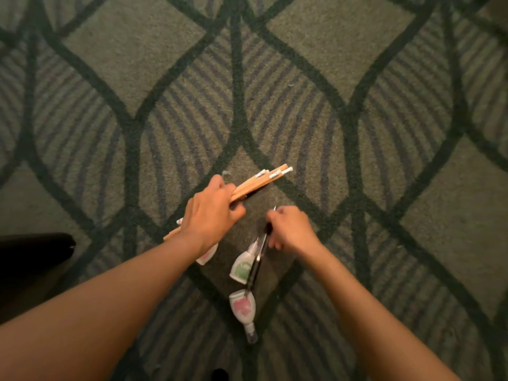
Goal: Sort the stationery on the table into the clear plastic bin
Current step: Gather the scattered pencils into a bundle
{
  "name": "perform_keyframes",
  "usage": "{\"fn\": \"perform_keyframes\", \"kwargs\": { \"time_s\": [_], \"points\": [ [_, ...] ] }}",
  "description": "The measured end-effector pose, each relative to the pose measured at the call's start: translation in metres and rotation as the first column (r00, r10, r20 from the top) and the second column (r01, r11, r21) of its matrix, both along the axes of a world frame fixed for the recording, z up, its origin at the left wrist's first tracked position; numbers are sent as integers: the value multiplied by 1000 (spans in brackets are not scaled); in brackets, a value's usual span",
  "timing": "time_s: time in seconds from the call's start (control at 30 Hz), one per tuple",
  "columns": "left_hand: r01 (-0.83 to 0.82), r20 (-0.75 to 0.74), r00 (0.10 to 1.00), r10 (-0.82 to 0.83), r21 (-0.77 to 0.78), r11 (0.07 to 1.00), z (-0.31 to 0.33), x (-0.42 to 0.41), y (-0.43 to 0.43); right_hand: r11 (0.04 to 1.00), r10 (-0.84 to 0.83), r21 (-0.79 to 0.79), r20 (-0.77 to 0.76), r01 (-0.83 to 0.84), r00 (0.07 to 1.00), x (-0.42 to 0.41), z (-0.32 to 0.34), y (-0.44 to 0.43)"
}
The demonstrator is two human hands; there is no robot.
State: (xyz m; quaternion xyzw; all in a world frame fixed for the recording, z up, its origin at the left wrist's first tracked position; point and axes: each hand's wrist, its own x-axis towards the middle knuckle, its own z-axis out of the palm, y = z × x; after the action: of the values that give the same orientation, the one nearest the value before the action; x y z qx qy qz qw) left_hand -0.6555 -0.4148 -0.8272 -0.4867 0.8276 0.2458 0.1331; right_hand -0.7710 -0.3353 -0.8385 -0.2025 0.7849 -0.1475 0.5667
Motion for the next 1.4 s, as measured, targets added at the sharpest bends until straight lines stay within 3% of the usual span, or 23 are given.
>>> {"fn": "perform_keyframes", "kwargs": {
  "time_s": [0.07,0.2,0.27,0.43,0.5,0.57,0.63,0.7,0.77,0.9,1.1,1.2,1.3,1.4],
  "points": [
    [-17,-34,999,15,-44,999,3,-4,-1,971,-224,-56,121,232,967,-8,1,-7],
    [-69,-83,994,74,52,996,7,-9,-3,819,-478,-87,442,567,759,-13,9,-19],
    [-145,-124,979,161,134,980,7,-4,-1,784,-500,-52,540,619,678,-9,10,-20],
    [-134,-176,966,191,293,947,0,18,7,812,-470,-20,571,583,673,6,11,-15],
    [-120,-166,969,185,339,933,0,24,8,791,-518,-7,525,612,675,6,11,-12],
    [-121,-109,981,161,308,944,1,33,10,845,-493,-55,306,532,814,9,6,-7],
    [-187,-50,978,203,219,958,-3,44,15,955,-282,-104,-48,276,958,16,3,2],
    [-293,3,956,294,89,952,-6,55,21,998,-38,-53,-257,25,966,27,8,11],
    [-369,28,929,369,2,929,-8,62,28,982,188,52,-354,-182,916,39,14,17],
    [-425,-38,905,423,-34,905,-12,61,34,939,343,156,-349,-307,872,56,15,22],
    [-426,-69,898,435,107,898,-16,59,33,962,264,53,-431,-268,863,61,11,22],
    [-321,-61,942,330,127,939,-12,53,35,955,234,-74,-404,-287,884,60,8,28],
    [-150,-37,987,157,143,978,-9,45,39,960,143,-201,-242,-193,960,62,9,39],
    [-89,-17,996,93,160,983,-8,46,39,960,109,-231,-206,-157,972,60,6,57]
  ]
}}
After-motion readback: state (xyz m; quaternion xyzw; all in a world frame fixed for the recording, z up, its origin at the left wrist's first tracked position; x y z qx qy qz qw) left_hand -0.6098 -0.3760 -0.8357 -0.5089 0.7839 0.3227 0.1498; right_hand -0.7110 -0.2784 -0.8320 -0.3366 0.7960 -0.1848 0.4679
